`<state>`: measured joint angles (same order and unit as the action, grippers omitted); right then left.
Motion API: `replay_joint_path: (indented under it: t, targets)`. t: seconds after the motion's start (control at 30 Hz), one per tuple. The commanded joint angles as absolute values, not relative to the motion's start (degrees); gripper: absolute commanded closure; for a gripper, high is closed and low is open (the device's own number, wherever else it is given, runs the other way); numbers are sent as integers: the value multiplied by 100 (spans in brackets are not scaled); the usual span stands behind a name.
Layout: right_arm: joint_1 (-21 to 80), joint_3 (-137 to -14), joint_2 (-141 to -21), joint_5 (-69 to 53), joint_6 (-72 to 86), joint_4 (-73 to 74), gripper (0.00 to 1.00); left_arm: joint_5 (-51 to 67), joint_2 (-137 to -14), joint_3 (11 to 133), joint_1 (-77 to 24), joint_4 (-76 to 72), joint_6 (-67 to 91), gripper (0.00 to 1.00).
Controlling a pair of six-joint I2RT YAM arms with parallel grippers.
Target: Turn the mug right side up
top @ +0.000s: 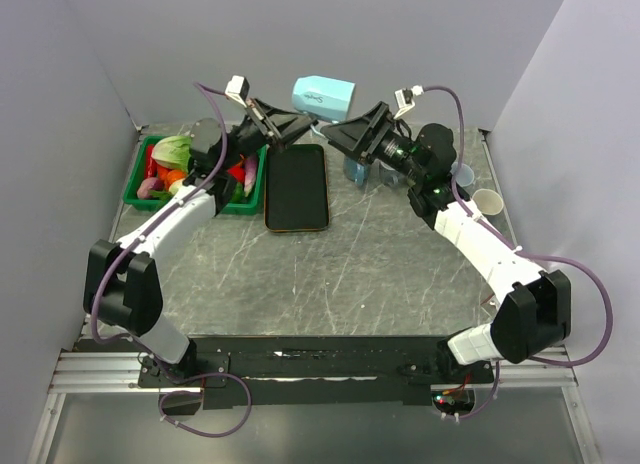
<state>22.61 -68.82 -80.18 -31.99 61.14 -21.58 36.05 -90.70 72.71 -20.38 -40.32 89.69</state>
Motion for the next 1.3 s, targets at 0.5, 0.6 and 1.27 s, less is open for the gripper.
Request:
replay_joint_path:
  t: [0.5,0.6,1.27]
  targets:
    - [2268,-6873,-7936,-2874,6530,-3252,40,3094,-8534,7330,-2426,-4860,8622,99]
    - [2276,-6803,-7893,-2778,6531,-3331,51,3120,-8517,7321,-2426,-4869,8596,99]
    - [2259,-6416,-7164,-1838,5758,-2445,100,3427,-8657,7330,-2786,-4334,7964,37]
